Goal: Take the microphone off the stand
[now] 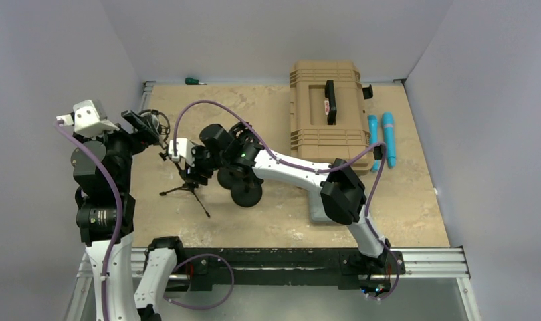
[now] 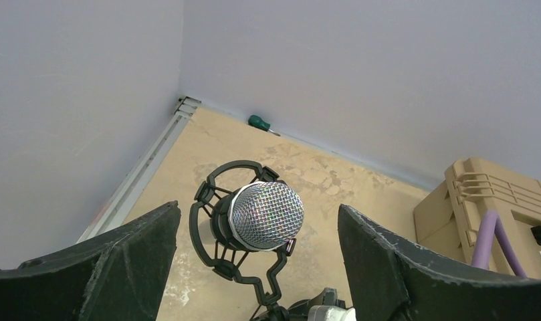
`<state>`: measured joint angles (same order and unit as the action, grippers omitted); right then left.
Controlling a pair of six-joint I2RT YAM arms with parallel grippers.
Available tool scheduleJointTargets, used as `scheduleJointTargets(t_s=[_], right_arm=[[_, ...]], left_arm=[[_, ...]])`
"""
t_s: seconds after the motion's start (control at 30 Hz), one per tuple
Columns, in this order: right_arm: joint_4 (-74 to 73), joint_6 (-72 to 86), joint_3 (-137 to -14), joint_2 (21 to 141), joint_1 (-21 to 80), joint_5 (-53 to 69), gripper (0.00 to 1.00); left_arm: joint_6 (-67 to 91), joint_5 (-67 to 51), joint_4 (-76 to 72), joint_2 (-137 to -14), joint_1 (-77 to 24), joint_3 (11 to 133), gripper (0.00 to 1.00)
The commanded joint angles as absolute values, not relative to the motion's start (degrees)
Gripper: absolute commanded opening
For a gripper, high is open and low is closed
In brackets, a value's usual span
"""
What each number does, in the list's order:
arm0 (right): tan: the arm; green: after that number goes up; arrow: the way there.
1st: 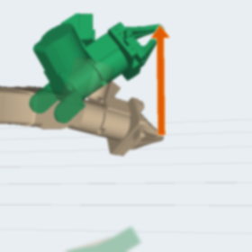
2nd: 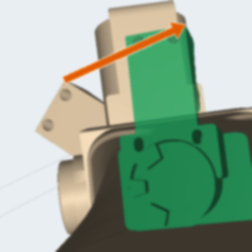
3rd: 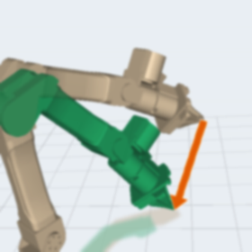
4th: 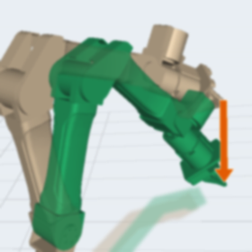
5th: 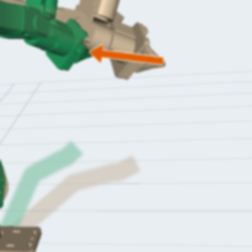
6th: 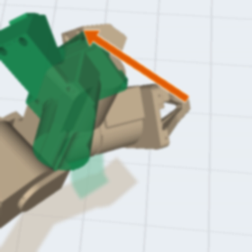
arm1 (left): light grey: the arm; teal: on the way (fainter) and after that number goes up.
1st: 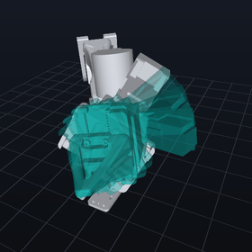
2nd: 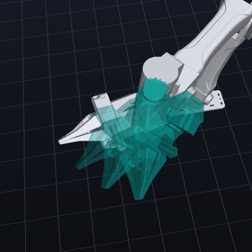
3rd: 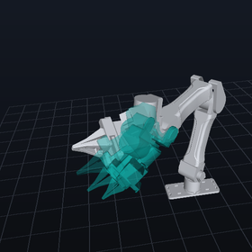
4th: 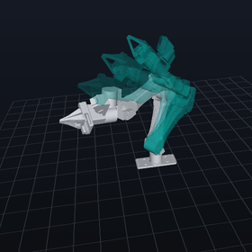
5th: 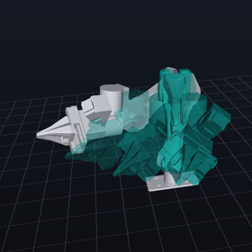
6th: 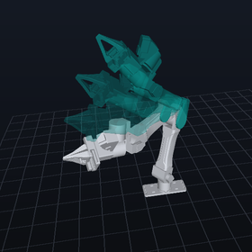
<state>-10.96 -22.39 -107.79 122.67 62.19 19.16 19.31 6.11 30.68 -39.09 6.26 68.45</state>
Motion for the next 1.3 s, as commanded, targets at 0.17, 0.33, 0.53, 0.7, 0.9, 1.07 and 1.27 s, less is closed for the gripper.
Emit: scheduleJointTargets(t_s=[0.17, 0.33, 0.53, 0.7, 0.9, 1.07, 1.27], right_arm=[[-11.8, -23.6, -111.1, 123.3, 61.8, 15.3, 0.48], [-11.0, -18.4, -110.9, 120.9, 62.3, 13.2, 0.59], [-6.1, -7.9, -108.3, 116.2, 62.3, 13.5, 0.7], [-2.7, 2.9, -108.5, 115.3, 62.3, 9.6, 0.73], [-0.2, 6.6, -108.6, 117.0, 65.0, 1.9, 0.73], [5.1, 10.1, -107.2, 117.3, 66.6, -6.0, 0.73], [4.6, 13.3, -107.4, 118.2, 68.1, -11.0, 0.72]], left_arm=[[18.5, 4.9, 27.9, -38.8, 6.7, 68.2, 0.84], [19.2, 2.9, 27.5, -39.6, 7.1, 68.1, 0.84], [19.6, 2.7, 27.1, -39.2, 7.4, 67.4, 0.84], [19.8, 2.8, 27.1, -38.7, 7.4, 67.3, 0.84], [19.9, 3.1, 27.2, -38.3, 7.4, 67.2, 0.84], [20.0, 3.2, 27.2, -38.1, 7.4, 67.1, 0.84], [20.0, 3.2, 27.1, -38.1, 7.4, 67.1, 0.84]])
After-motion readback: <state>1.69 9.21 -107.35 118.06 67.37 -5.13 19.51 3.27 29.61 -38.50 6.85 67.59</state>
